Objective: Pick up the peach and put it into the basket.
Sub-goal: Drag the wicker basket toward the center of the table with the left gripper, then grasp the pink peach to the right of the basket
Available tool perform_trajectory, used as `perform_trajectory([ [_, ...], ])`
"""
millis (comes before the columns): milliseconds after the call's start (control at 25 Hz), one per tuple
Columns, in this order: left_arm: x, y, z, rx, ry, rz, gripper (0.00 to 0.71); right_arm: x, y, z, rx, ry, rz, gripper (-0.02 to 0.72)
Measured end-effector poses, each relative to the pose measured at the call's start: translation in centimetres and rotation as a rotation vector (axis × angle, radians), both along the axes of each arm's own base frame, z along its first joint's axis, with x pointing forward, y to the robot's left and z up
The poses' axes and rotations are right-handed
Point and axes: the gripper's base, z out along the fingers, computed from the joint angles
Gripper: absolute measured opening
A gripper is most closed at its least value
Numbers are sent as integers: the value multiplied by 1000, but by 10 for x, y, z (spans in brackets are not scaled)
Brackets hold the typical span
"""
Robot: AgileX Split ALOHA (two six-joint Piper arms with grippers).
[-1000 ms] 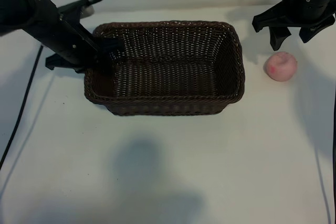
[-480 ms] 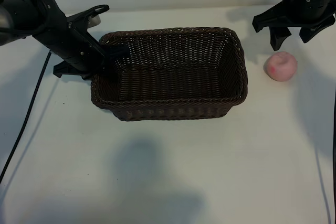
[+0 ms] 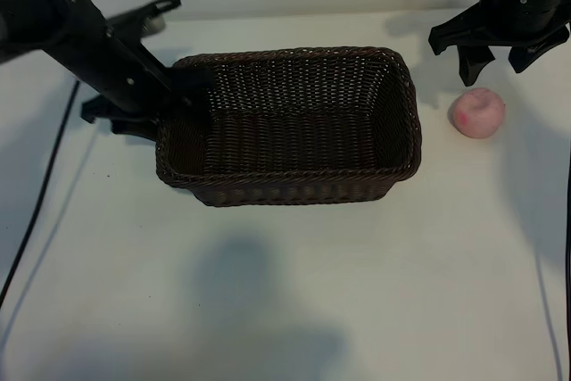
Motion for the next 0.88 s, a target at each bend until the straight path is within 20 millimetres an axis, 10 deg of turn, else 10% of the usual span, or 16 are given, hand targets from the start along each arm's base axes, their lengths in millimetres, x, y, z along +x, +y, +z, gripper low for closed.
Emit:
perform_trajectory([
  [480, -38, 18, 107, 85, -227, 2, 599, -1, 2, 0, 22, 8, -4, 562],
  [880, -41, 19, 112, 85, -236, 6, 599, -2, 5, 0, 60, 21, -29, 562],
])
